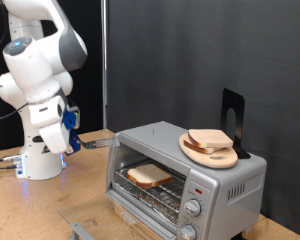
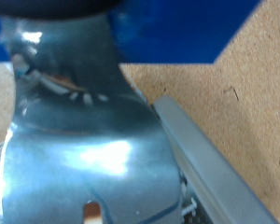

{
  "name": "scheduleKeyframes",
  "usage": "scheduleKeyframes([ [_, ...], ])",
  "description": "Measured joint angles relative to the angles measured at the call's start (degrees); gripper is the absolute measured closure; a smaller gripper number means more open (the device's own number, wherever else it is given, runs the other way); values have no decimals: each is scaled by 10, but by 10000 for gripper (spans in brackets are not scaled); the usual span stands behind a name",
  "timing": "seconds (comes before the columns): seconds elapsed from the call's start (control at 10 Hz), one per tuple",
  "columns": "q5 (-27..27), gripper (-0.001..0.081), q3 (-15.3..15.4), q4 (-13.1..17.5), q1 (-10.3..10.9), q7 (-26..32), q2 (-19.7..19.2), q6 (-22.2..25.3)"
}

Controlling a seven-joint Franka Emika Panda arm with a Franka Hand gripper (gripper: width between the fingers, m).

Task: Make a piece of toast with the oven

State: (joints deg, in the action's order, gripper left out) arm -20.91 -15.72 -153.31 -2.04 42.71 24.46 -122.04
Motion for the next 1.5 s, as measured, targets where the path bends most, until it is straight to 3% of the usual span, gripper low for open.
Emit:
scheduleKeyframes([
  [0.3,-6,414,-5,26,0,-4,18,37],
  [0.5,-7,414,-4,24,1,-4,15,37],
  [0.7,-48,414,5,24,14,-6,15,26],
  [0.9,-88,414,32,25,36,-26,15,1],
  [1.5,-126,414,139,28,100,-110,15,-68],
])
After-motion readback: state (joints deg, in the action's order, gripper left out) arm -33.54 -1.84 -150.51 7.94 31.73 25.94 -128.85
